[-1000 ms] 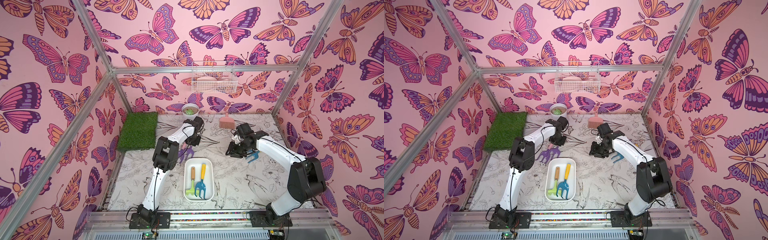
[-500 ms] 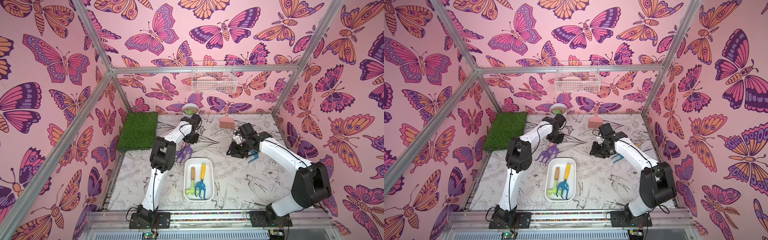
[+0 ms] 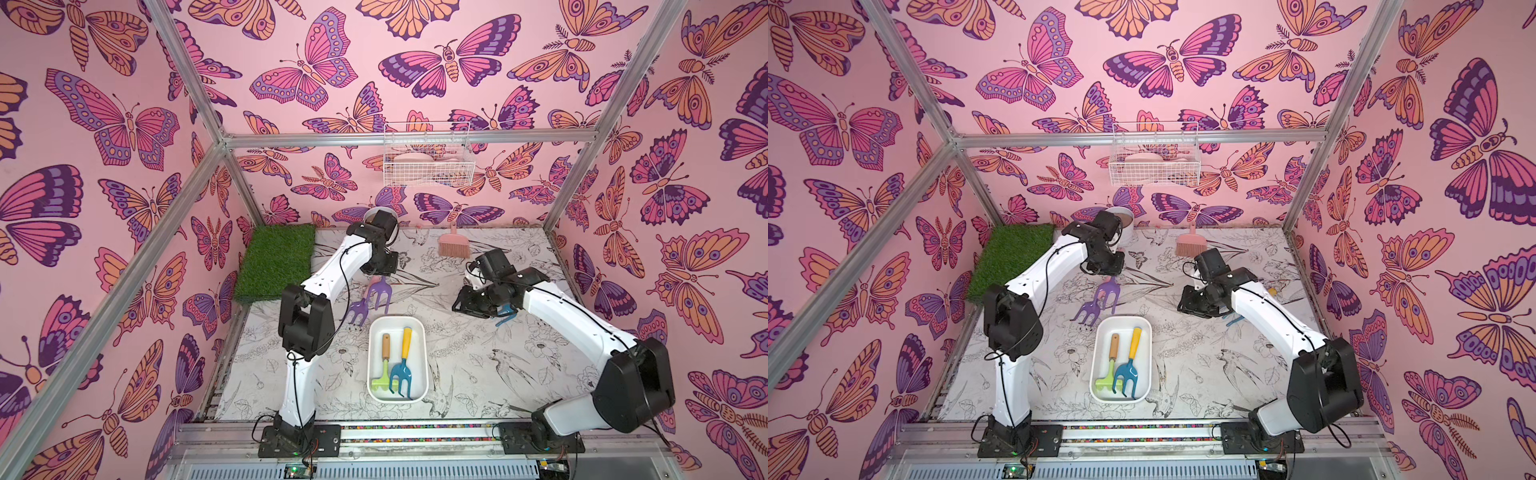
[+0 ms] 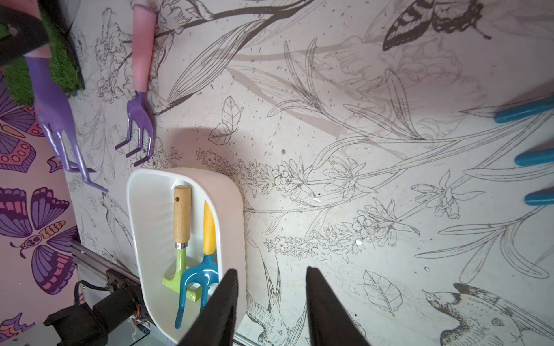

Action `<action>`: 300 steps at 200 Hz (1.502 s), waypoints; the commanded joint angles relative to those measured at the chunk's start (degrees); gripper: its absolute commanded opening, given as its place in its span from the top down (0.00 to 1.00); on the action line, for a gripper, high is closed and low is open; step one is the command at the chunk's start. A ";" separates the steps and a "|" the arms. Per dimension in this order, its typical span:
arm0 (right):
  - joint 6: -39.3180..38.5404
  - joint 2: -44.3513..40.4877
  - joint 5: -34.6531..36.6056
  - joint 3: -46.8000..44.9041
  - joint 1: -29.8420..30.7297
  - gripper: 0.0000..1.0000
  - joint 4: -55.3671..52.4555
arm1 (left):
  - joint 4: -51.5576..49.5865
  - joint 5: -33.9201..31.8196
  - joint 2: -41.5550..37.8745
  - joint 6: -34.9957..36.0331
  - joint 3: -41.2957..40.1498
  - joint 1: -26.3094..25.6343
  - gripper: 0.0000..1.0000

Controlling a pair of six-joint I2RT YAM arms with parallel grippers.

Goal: Put the rake into the storage box
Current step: Pick up the rake at the center of the board, then place the rake in the storage box.

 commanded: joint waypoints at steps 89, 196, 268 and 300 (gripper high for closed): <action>-0.58 2.61 1.48 6.13 7.56 0.63 -1.36 | 2.27 5.99 -27.69 -14.85 -30.20 -1.79 1.00; 5.35 -6.07 6.16 -3.18 13.11 0.63 0.70 | 9.09 4.93 -34.55 -23.76 -44.43 -12.47 1.00; 9.21 -10.92 8.60 -8.49 15.81 0.63 1.71 | 11.82 3.57 -26.76 -24.70 -41.48 -20.34 1.00; 10.12 -13.86 9.62 -10.39 15.91 0.63 1.01 | 13.04 3.68 -23.79 -24.93 -40.34 -21.81 1.00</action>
